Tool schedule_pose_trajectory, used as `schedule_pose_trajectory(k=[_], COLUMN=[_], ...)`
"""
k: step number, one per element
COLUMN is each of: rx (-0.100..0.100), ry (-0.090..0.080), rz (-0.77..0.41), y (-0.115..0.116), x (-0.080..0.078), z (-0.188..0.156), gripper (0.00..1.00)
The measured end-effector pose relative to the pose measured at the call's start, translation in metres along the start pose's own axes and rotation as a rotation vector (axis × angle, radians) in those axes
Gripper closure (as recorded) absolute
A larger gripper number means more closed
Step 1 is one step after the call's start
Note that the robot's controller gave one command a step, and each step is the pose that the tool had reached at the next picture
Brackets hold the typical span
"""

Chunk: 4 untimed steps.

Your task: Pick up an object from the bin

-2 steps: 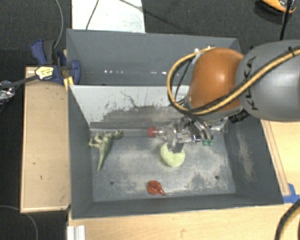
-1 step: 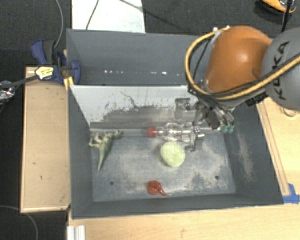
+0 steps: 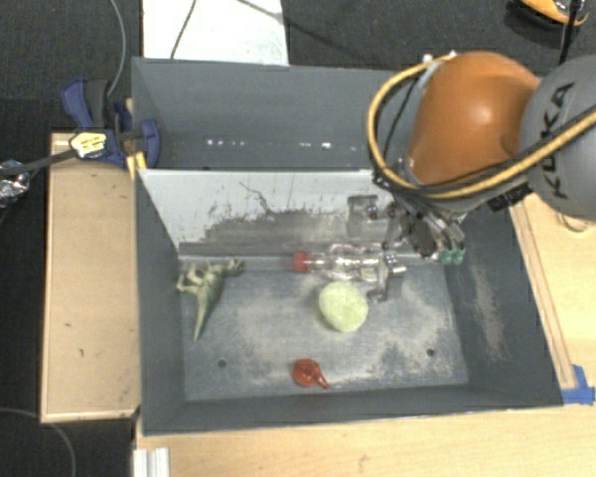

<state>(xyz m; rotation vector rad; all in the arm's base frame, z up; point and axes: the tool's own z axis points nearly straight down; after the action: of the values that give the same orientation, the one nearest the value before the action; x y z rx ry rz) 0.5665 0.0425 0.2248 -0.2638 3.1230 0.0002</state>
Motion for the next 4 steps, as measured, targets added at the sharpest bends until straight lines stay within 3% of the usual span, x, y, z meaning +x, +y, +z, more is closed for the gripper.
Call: schedule_pose_trajectory(k=[1, 2, 3, 4], rx=[0.000, 0.001, -0.001, -0.002], ry=[-0.003, -0.007, 0.001, -0.012], rz=[-0.001, -0.104, -0.143, -0.090], y=[0.000, 0.002, 0.000, 0.015], x=[0.000, 0.008, 0.001, -0.005], z=[0.002, 0.069, 0.096, 0.148], gripper=[0.00, 0.00, 0.00, 1.00])
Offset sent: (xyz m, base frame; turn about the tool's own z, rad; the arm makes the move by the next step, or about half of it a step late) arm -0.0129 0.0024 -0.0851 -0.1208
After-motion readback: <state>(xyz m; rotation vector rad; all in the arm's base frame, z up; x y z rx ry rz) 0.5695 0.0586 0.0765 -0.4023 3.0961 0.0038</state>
